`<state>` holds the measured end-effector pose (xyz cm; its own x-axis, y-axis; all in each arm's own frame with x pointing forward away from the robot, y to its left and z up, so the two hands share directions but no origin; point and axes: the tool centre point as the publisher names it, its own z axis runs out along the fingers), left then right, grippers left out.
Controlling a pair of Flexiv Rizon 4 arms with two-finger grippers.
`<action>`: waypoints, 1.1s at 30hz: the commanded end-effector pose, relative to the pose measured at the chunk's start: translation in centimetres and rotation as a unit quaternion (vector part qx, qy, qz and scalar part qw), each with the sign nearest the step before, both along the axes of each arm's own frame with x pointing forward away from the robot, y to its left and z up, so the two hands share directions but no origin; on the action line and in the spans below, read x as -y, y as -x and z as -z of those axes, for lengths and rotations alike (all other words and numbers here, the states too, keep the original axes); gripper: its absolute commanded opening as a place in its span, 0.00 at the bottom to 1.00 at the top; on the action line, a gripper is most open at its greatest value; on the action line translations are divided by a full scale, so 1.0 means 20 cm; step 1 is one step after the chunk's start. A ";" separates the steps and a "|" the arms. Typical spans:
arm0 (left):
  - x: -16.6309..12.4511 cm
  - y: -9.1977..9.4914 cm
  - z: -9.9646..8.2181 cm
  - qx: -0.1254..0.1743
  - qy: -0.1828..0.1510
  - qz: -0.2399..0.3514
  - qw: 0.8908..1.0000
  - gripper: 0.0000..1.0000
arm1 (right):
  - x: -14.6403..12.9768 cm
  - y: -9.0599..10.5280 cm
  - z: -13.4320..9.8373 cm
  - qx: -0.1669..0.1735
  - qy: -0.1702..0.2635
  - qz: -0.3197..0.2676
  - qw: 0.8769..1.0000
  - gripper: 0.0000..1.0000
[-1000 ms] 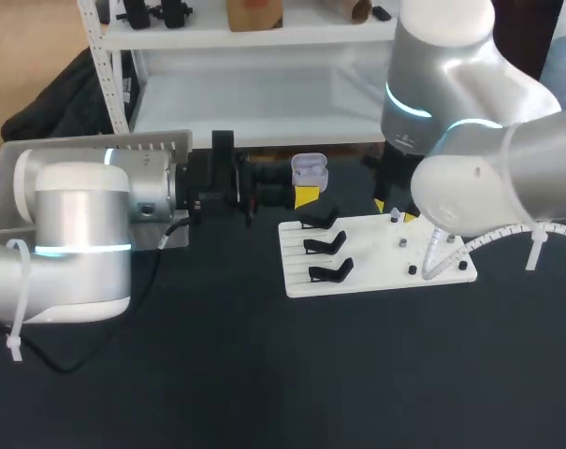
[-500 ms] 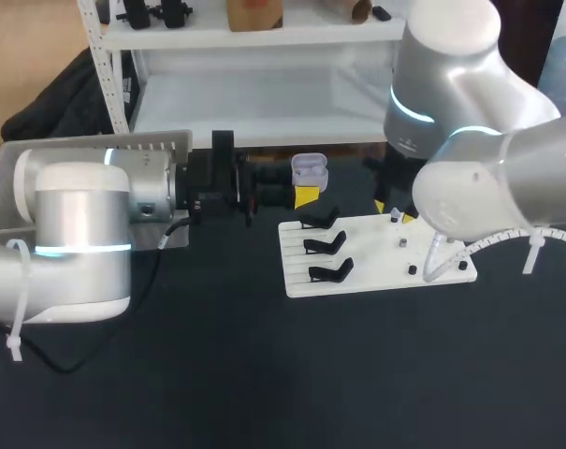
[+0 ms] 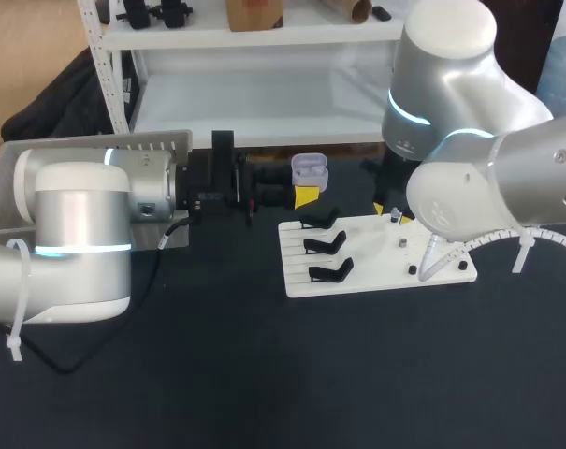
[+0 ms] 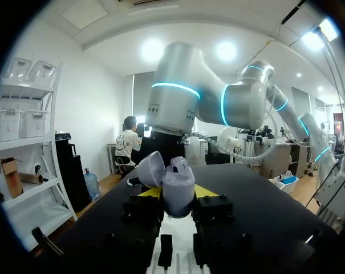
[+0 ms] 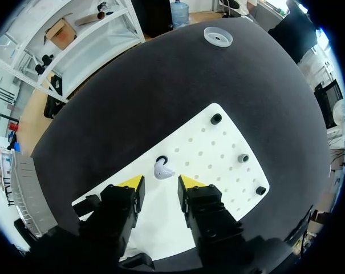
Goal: Pick up each earbud case from the left stands, insert the matching earbuds, close the lid, and place the case in the box.
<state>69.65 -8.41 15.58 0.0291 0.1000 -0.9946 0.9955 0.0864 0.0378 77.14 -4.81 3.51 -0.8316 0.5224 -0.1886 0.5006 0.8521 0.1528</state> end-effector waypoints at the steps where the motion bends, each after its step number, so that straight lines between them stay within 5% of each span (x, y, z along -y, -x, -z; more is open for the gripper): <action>1: 0.00 0.01 0.00 0.001 0.001 -0.002 1.000 0.00 | 0.00 -0.03 0.01 -0.003 0.002 0.001 1.000 0.36; 33: 0.00 0.01 0.00 0.001 0.001 -0.002 1.000 0.00 | 0.02 -0.06 0.05 -0.012 0.010 0.010 1.000 0.24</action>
<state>69.65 -8.41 15.58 0.0291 0.1000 -0.9946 0.9955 0.0864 0.0378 78.08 -5.26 2.62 -0.8270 0.5329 -0.1791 0.5183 0.8461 0.1246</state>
